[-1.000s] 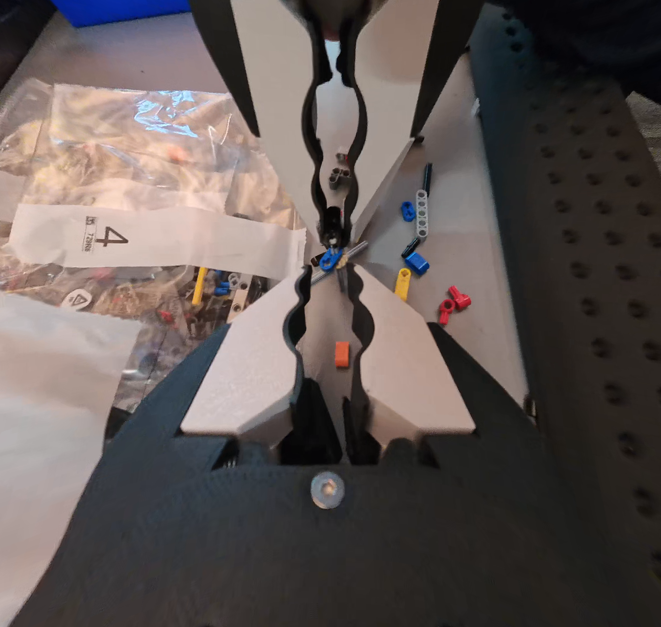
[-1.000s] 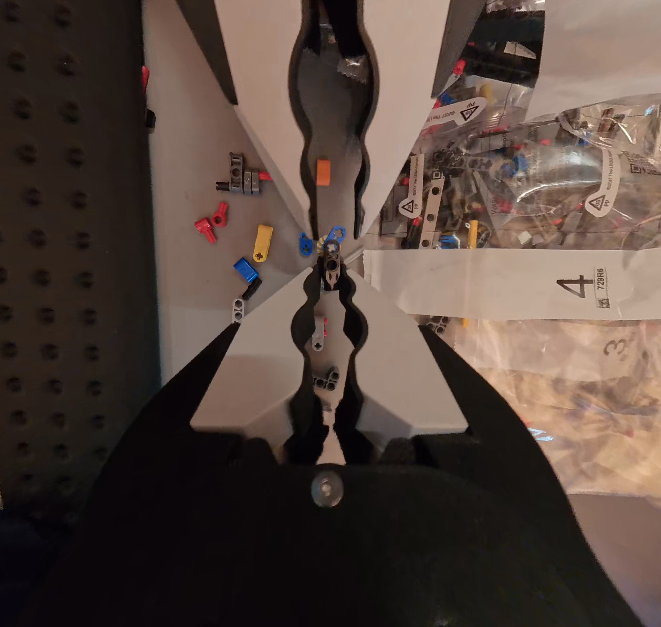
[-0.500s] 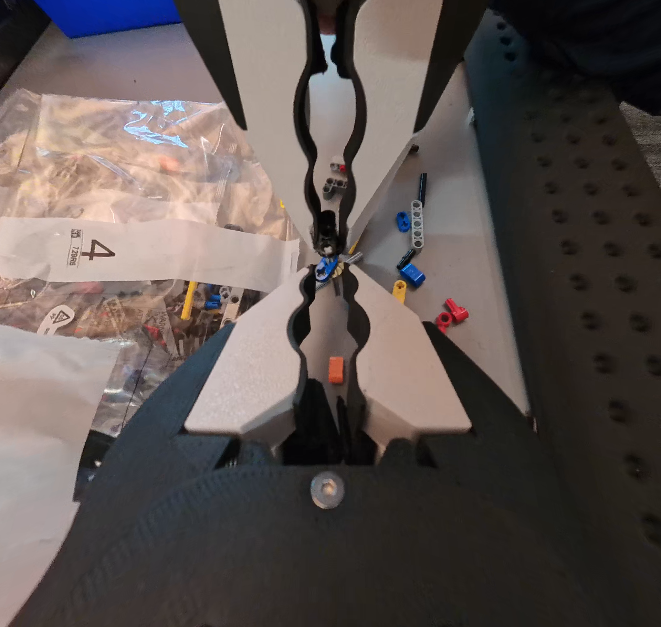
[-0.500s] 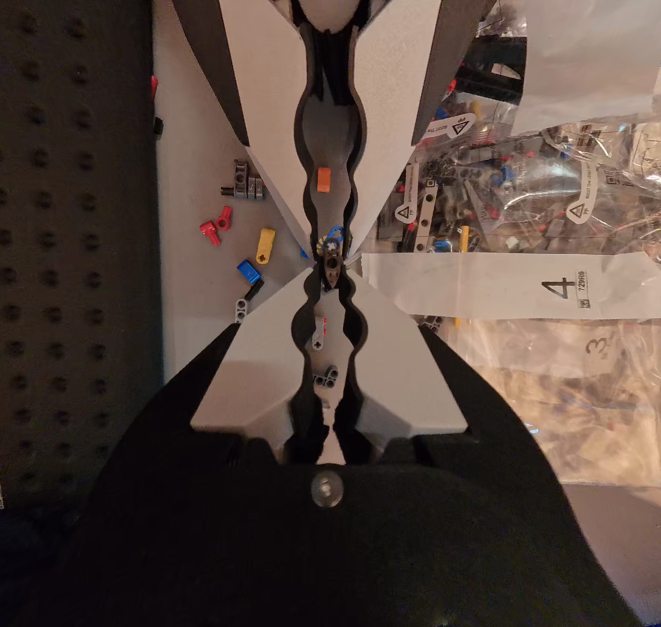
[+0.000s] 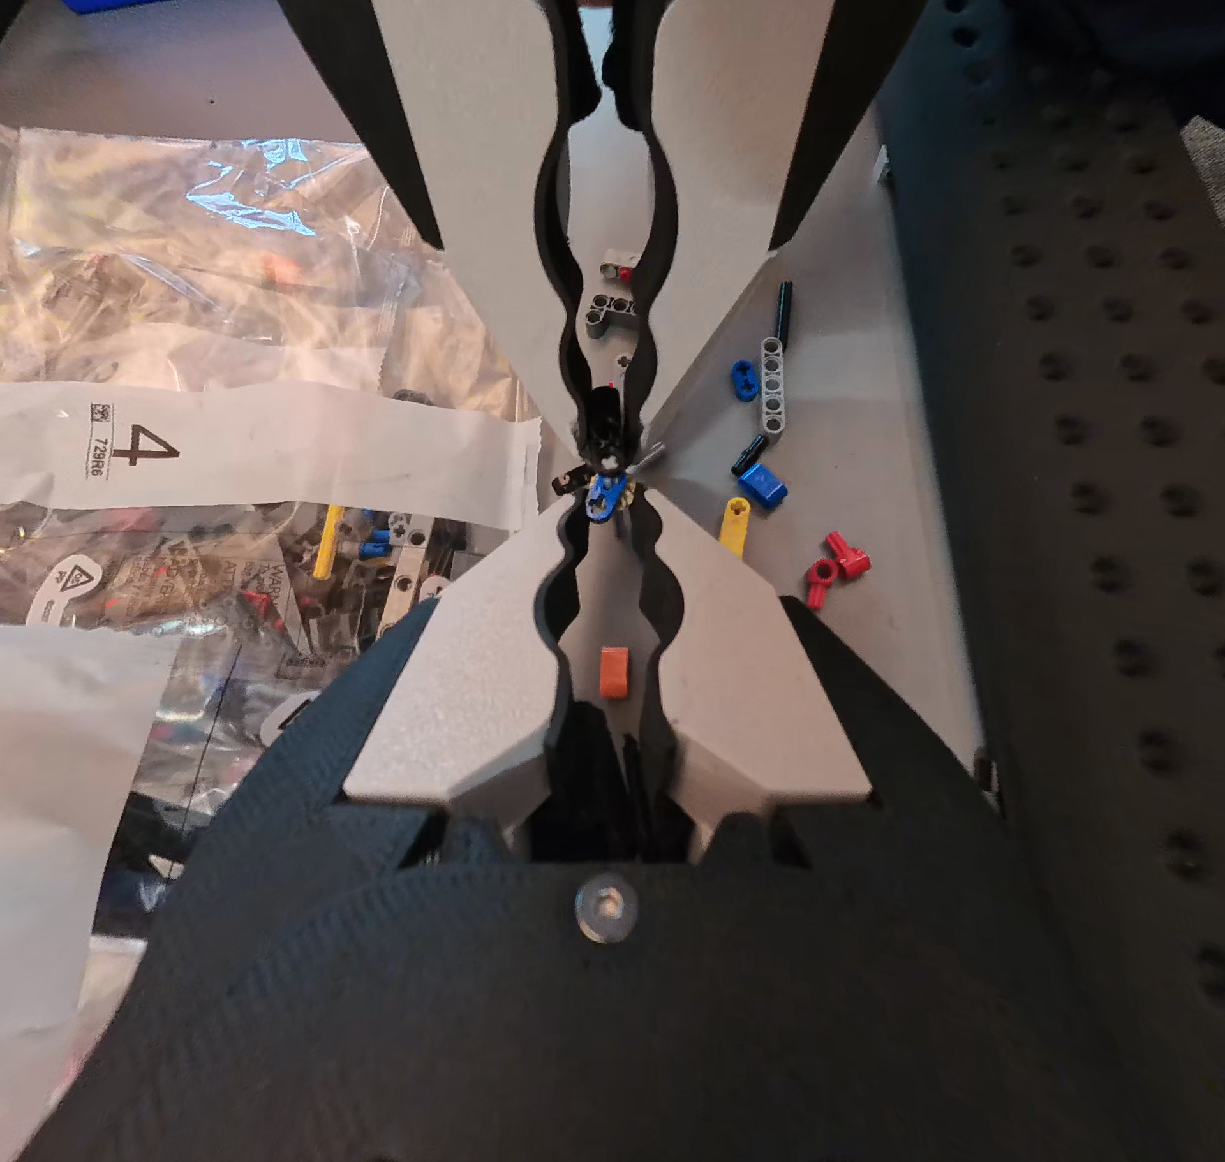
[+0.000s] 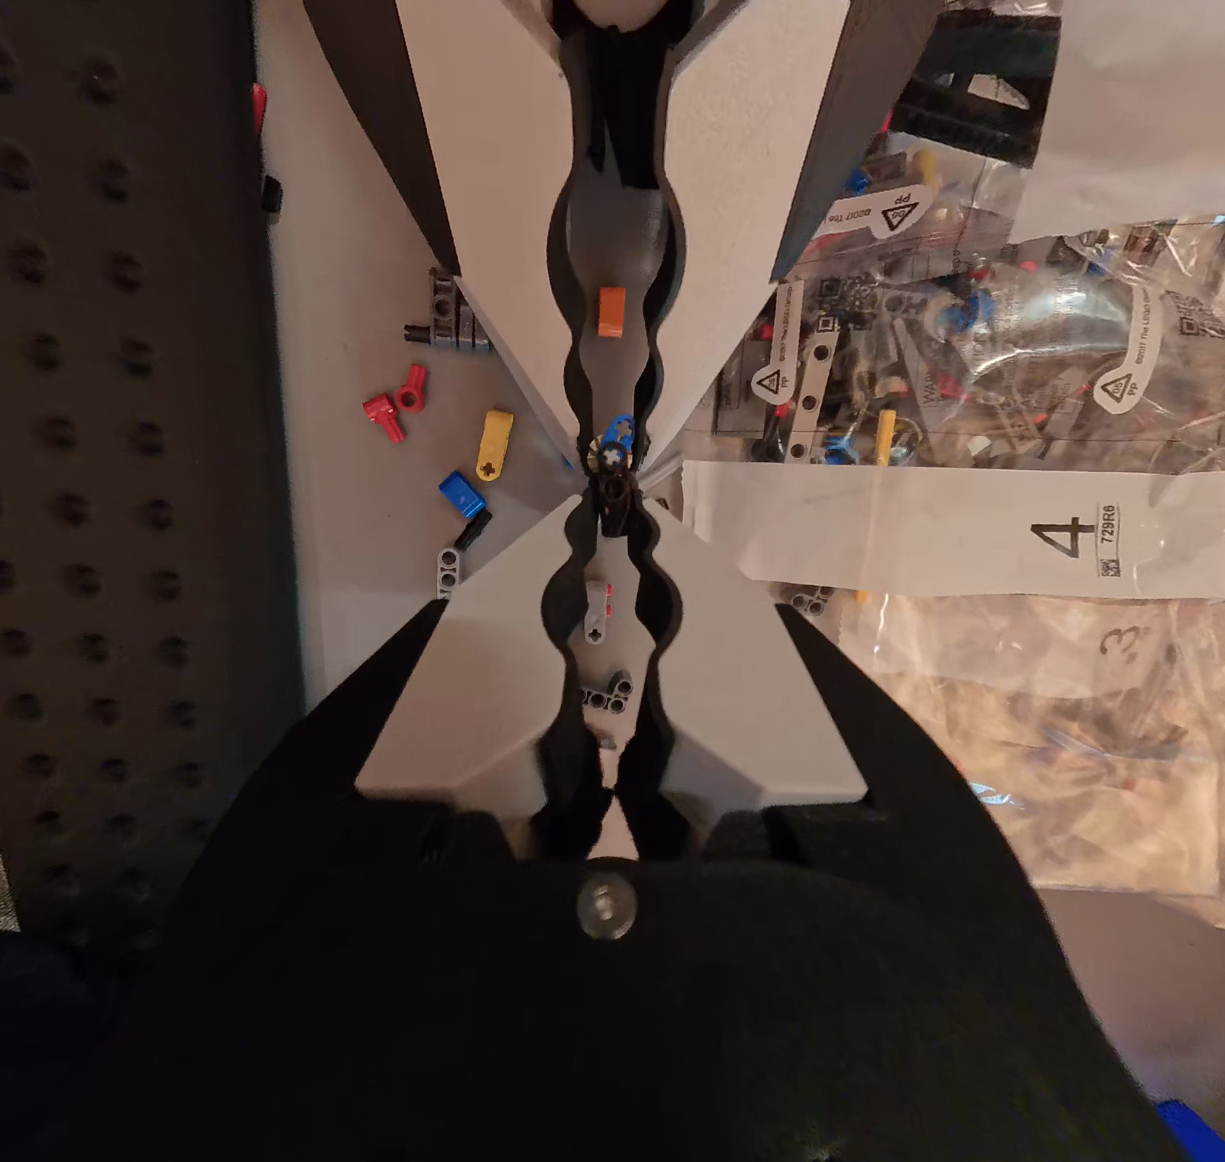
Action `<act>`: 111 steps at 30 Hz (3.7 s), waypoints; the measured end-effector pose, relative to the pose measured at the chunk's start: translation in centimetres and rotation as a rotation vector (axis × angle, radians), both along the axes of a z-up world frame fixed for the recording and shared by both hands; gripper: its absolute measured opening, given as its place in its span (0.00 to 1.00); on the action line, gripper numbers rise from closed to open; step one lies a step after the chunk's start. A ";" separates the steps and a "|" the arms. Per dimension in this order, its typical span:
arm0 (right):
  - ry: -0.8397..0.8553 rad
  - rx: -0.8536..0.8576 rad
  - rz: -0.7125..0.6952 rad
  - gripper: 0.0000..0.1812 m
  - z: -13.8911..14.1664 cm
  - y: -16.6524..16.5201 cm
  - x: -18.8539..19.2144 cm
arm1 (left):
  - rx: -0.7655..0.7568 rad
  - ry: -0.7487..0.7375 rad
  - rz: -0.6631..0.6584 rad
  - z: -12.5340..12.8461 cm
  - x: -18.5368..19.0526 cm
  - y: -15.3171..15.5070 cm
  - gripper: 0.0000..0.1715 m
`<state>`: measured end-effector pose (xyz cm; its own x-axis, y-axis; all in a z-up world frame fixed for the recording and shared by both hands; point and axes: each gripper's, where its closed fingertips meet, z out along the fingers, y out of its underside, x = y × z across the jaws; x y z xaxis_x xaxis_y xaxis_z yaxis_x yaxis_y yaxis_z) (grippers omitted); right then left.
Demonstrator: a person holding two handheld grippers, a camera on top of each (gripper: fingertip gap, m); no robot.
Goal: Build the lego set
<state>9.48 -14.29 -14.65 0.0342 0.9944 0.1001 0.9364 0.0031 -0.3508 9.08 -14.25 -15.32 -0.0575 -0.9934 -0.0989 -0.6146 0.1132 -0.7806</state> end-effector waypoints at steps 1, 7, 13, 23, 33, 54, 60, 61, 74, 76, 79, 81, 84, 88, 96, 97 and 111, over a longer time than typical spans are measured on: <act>-0.001 0.001 0.000 0.04 0.0 0.0 0.0 | -0.008 0.000 0.004 0.0 0.0 0.0 0.07; -0.021 0.001 0.005 0.03 -0.3 -0.1 -0.1 | 0.030 0.022 0.000 -0.2 -0.1 0.0 0.07; -0.054 0.006 0.006 0.03 -0.8 -0.1 -0.1 | 0.018 0.038 0.006 -0.5 0.0 -0.1 0.07; -0.028 -0.053 -0.001 0.03 -2.5 -0.1 -0.3 | -0.039 0.097 -0.006 -2.1 -0.3 -0.2 0.07; 0.107 -0.119 -0.010 0.04 -3.1 -0.1 -0.5 | -0.051 0.092 0.001 -2.1 -0.5 -0.2 0.07; 0.457 -0.070 0.002 0.01 2.9 1.0 -1.3 | -0.006 -0.050 0.057 1.0 0.0 1.0 0.07; 0.479 -0.051 0.029 0.00 3.5 0.8 -0.8 | 0.040 -0.071 0.042 1.8 0.0 0.9 0.07; 0.486 -0.060 0.025 0.01 3.6 0.8 -0.6 | 0.055 -0.076 0.042 2.1 0.0 0.9 0.07; 0.703 -0.045 -0.027 0.00 8.1 1.4 4.7 | 0.052 -0.180 0.136 4.7 -3.2 3.0 0.06; 0.686 -0.036 -0.050 0.00 7.6 1.6 5.6 | 0.137 -0.215 0.098 6.7 -1.9 1.9 0.06; 0.651 -0.034 -0.044 0.00 6.4 1.6 3.4 | 0.205 -0.034 0.052 2.8 -1.1 1.4 0.07; 0.674 -0.015 -0.006 0.03 6.4 1.3 1.9 | 0.192 -0.077 0.059 3.6 -0.9 1.4 0.07; 0.635 -0.021 0.031 0.14 5.3 0.7 0.0 | 0.250 -0.055 0.055 3.8 -0.3 1.2 0.07; 0.594 0.006 0.046 0.08 4.2 0.6 -1.4 | 0.307 -0.009 0.044 3.0 0.3 1.0 0.07; 0.610 0.010 0.025 0.02 4.9 0.9 -1.3 | 0.310 -0.055 0.067 3.7 0.5 1.3 0.07; 0.607 0.015 0.028 0.02 5.0 0.8 -1.0 | 0.310 -0.064 0.071 4.0 0.4 1.3 0.07; 0.615 -0.025 0.044 0.03 5.1 0.3 0.2 | 0.280 -0.124 0.029 5.0 -0.2 0.4 0.04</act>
<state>9.71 -14.01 -9.55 0.0373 0.9980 0.0520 0.5618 0.0221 -0.8270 8.89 -13.84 -10.30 0.0000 -0.9275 -0.3738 -0.5231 0.3186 -0.7905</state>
